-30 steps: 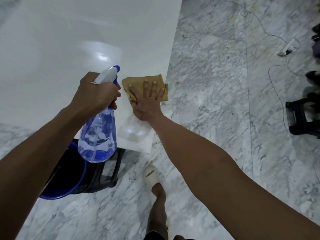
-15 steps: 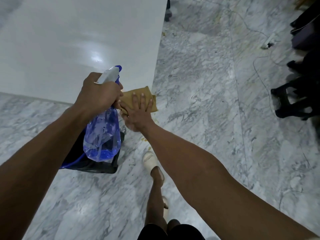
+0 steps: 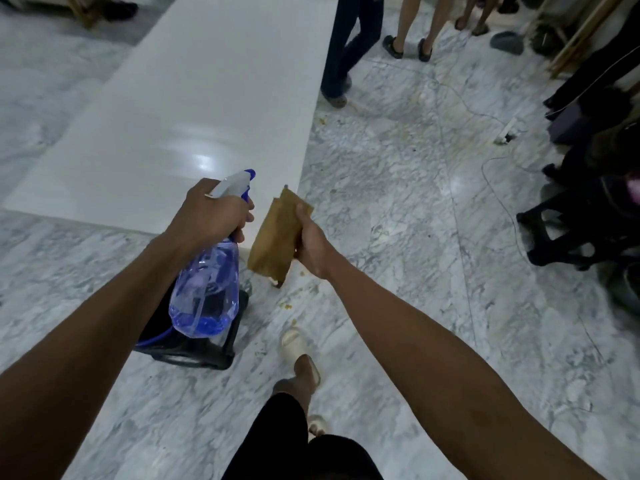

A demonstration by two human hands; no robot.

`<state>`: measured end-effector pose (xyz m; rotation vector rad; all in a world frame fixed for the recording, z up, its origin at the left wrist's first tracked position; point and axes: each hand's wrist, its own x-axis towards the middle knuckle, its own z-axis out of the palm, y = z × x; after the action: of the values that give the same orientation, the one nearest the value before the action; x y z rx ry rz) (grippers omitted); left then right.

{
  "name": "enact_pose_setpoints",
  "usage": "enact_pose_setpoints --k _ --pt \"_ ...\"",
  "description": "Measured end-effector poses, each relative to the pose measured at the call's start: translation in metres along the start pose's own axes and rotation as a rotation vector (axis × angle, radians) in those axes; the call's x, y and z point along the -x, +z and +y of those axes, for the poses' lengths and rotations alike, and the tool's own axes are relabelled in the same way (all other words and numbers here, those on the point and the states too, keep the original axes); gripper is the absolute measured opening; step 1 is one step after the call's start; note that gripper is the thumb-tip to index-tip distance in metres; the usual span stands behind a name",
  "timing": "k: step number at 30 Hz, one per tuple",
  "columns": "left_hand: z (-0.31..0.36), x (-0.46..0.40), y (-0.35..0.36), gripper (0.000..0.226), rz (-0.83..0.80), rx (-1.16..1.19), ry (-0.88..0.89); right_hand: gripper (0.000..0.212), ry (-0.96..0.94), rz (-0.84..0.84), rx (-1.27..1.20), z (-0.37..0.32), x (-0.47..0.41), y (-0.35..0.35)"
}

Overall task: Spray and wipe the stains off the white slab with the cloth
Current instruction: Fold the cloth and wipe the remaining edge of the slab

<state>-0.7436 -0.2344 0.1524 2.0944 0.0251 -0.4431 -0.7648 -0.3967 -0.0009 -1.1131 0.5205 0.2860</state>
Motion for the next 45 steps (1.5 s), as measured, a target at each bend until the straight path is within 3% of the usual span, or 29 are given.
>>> enact_pose_setpoints --k 2,6,11,15,21,27,34,42,45 --pt "0.011 -0.008 0.005 0.019 -0.016 0.009 -0.018 0.068 -0.052 -0.029 -0.212 -0.034 -0.001 -0.011" --pt "0.034 -0.056 0.018 0.025 -0.055 0.029 -0.021 0.065 -0.127 -0.060 -0.305 -0.106 -0.029 -0.026" --pt "0.065 -0.165 0.044 0.022 -0.050 -0.017 -0.033 0.066 -0.114 -0.042 -0.263 -0.178 -0.114 -0.046" --pt "0.101 -0.242 0.062 0.042 -0.117 -0.041 -0.090 0.067 -0.054 -0.020 -0.258 -0.222 -0.184 -0.067" --pt "0.150 -0.346 0.093 0.018 -0.183 -0.112 -0.047 0.070 -0.023 0.060 -0.185 -0.293 -0.264 -0.104" --pt "0.194 -0.452 0.130 0.030 -0.192 -0.066 -0.095 0.070 -0.018 0.078 -0.215 -0.363 -0.362 -0.149" --pt "0.254 -0.573 0.179 0.031 -0.096 -0.023 -0.168 0.070 0.027 -0.028 -0.235 -0.448 -0.489 -0.199" --pt "0.329 -0.690 0.207 0.042 -0.129 -0.046 -0.134 0.065 0.049 -0.092 -0.238 -0.537 -0.603 -0.242" --pt "0.348 -0.746 0.217 0.035 -0.101 -0.055 -0.168 0.065 0.050 -0.098 -0.224 -0.571 -0.647 -0.250"
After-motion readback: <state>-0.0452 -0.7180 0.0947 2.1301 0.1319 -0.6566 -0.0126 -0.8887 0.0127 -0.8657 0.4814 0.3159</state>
